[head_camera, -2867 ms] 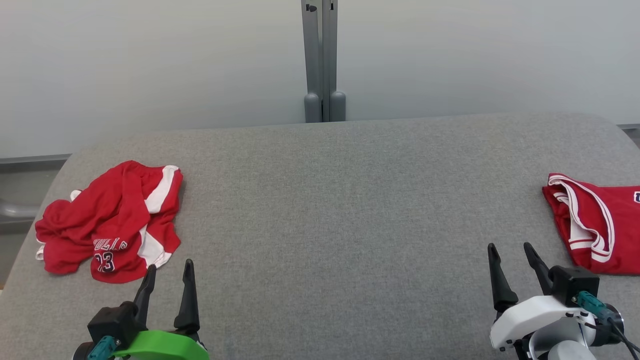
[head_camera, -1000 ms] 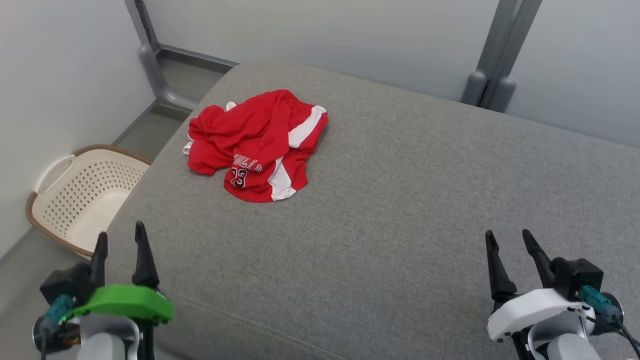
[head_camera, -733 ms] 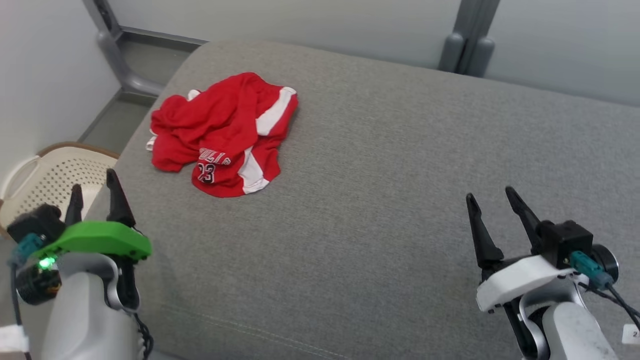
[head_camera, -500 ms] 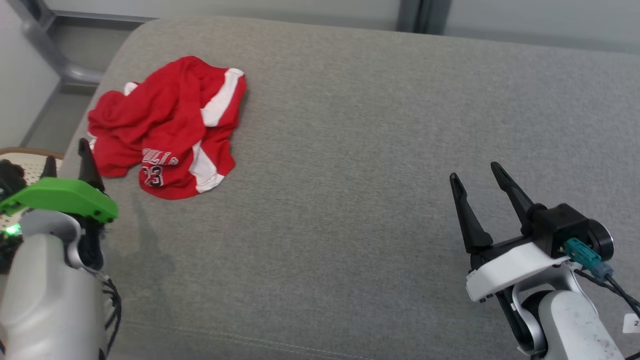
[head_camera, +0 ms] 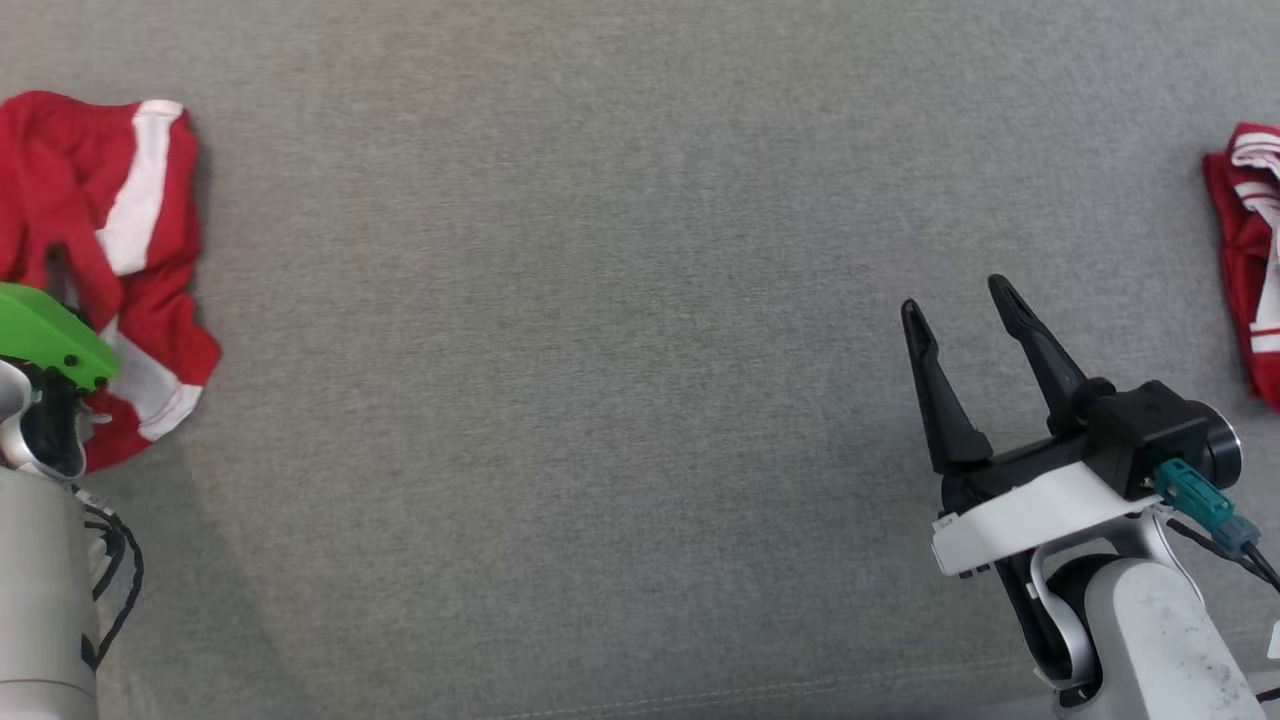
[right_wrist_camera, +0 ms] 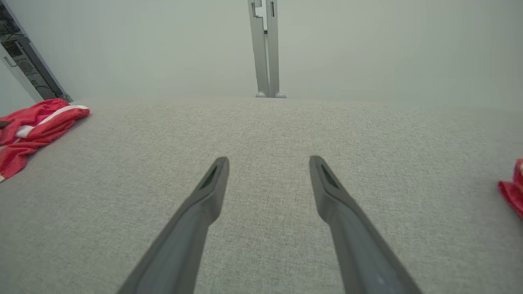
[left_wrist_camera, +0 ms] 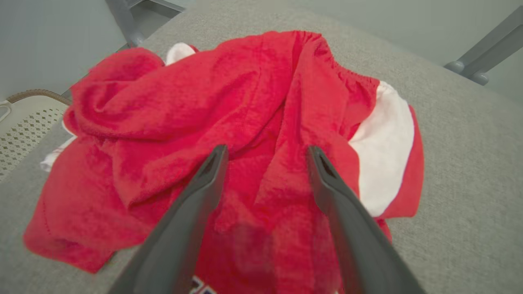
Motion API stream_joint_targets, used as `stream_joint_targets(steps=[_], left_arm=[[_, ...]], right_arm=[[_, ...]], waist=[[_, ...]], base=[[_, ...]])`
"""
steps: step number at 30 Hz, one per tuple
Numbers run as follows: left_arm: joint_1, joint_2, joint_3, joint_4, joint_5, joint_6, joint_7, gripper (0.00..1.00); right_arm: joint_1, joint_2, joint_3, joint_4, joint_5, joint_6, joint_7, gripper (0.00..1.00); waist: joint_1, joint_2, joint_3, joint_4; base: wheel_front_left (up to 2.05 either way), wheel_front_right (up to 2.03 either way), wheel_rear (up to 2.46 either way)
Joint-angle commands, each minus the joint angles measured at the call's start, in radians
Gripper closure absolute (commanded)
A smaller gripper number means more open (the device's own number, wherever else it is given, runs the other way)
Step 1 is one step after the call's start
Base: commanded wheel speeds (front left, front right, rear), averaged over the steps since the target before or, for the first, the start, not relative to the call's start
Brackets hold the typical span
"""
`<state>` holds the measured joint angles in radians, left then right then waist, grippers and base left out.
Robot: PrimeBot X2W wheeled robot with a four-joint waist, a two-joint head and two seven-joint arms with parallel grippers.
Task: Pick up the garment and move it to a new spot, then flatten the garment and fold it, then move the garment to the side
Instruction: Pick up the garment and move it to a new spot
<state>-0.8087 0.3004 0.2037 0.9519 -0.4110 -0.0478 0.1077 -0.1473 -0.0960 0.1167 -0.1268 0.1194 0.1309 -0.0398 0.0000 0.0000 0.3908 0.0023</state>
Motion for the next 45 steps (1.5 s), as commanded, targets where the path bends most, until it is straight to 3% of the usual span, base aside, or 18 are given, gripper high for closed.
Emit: stream_joint_targets(steps=[1,3,4,5,10,17,23,33,45], left_arm=[[-0.016,0.018,0.0,0.01,0.013,0.014,0.01,0.0],[-0.011,0.021,-0.003,0.031,0.013,0.023,0.034,0.0],[-0.007,0.02,-0.002,0.04,0.008,0.026,0.046,0.68],[0.001,0.018,-0.001,0.051,0.002,0.024,0.062,1.0],[0.052,0.02,-0.001,0.066,-0.014,0.009,0.084,1.0],[0.089,0.044,-0.044,-0.038,0.022,-0.05,-0.079,1.0],[0.067,0.01,-0.116,-0.134,0.018,-0.076,-0.15,1.0],[0.044,-0.154,-0.369,-0.297,-0.112,-0.083,-0.153,1.0],[0.069,-0.223,-0.571,-0.271,-0.24,-0.084,-0.184,1.0]], right_arm=[[-0.006,0.005,0.0,-0.002,0.0,0.0,-0.009,0.0],[-0.003,0.008,-0.002,0.004,0.0,0.0,-0.011,0.0],[-0.003,0.01,-0.002,0.008,0.002,0.0,-0.015,0.0],[-0.002,0.012,-0.001,0.015,0.005,0.0,-0.017,0.0],[0.018,0.019,0.008,0.06,0.016,0.0,-0.032,0.0],[0.077,0.035,-0.007,0.145,0.048,0.0,-0.065,0.0],[0.121,0.043,-0.006,0.175,0.067,0.0,-0.075,0.0],[0.157,0.045,-0.051,0.153,0.066,0.0,-0.063,0.0],[0.122,0.045,0.003,0.128,0.071,0.0,-0.044,0.0]], waist=[[0.0,0.0,0.083,-0.104],[0.0,0.0,0.07,-0.11],[0.0,0.0,0.062,-0.111],[0.0,0.0,0.047,-0.112],[0.0,0.0,-0.057,-0.109],[0.0,0.0,-0.28,-0.09],[0.0,0.0,-0.414,-0.105],[0.0,0.0,-0.458,-0.168],[0.0,0.0,-0.388,-0.413]], base=[[0.0,0.0,0.0],[0.0,0.0,0.0],[0.0,0.0,0.0],[0.0,0.0,0.0],[0.0,0.0,0.0],[0.0,0.0,0.0],[0.0,0.0,0.0],[0.0,0.0,0.0],[0.0,0.0,0.0]])
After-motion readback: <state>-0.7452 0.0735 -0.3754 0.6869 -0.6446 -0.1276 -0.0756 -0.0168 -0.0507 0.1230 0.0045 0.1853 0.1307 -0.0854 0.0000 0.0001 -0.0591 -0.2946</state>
